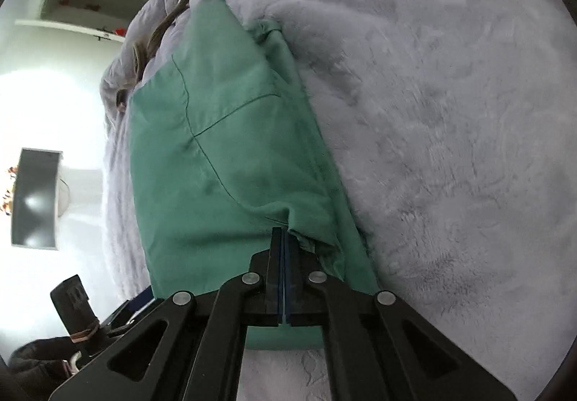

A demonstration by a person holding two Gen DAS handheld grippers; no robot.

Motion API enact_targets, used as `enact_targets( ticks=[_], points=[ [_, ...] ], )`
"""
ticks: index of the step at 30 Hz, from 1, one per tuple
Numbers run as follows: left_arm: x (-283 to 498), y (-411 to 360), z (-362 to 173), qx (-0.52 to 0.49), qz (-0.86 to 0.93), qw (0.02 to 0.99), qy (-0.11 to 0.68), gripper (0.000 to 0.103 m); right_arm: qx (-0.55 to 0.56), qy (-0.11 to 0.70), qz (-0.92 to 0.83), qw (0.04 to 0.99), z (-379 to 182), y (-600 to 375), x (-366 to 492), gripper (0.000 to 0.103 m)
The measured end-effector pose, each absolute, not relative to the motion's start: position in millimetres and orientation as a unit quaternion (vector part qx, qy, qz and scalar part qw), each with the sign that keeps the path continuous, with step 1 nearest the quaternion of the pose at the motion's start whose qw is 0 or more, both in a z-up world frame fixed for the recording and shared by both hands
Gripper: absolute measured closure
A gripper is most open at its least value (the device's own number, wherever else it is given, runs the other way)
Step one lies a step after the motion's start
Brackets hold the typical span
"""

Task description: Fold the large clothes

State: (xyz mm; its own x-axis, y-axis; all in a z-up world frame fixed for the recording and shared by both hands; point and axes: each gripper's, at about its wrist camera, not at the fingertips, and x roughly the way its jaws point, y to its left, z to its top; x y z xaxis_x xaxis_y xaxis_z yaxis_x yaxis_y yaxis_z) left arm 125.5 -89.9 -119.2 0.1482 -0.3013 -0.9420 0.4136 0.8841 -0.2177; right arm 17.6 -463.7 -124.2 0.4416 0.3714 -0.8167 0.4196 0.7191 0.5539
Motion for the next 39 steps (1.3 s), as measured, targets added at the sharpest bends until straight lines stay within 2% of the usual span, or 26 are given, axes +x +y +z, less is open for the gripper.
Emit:
enact_targets(
  ticks=[6,10,11,13,14,15,16,22,23,24,28,39],
  points=[
    [124,-87,-117,0.044,-0.227,0.755,0.613,0.013,0.355,0.556,-0.019,0.751,-118,-455,-6,0.103],
    [124,-86,-115,0.050,-0.221,0.755,0.615,0.013,0.313,0.546,-0.030,0.776,-89,-455,-15,0.100],
    [125,-86,-115,0.051,-0.219,0.756,0.615,0.013,0.303,0.543,-0.032,0.782,-81,-455,-16,0.096],
    [125,-86,-115,0.050,-0.217,0.755,0.617,0.013,0.296,0.539,-0.038,0.788,-71,-461,-14,0.080],
    [125,-85,-116,0.049,-0.217,0.755,0.618,0.013,0.296,0.535,-0.040,0.790,-68,-463,-11,0.060],
    [125,-85,-116,0.049,-0.216,0.754,0.618,0.013,0.297,0.530,-0.044,0.793,-66,-466,-10,0.045],
    [125,-85,-116,0.050,-0.215,0.754,0.618,0.013,0.297,0.527,-0.047,0.795,-65,-468,-6,0.043],
    [126,-85,-116,0.052,-0.211,0.753,0.621,0.012,0.307,0.533,-0.051,0.787,-71,-466,10,0.043],
    [127,-85,-116,0.053,-0.208,0.752,0.623,0.004,0.308,0.535,-0.051,0.785,-73,-466,10,0.043],
    [128,-84,-117,0.057,-0.202,0.752,0.625,0.000,0.308,0.537,-0.051,0.783,-74,-467,11,0.042],
    [130,-85,-120,0.057,-0.199,0.749,0.629,0.000,0.310,0.543,-0.055,0.779,-79,-471,11,0.035],
    [148,-78,-111,0.038,-0.193,0.753,0.628,0.000,0.343,0.534,-0.040,0.772,-87,-488,20,0.031]
  ],
)
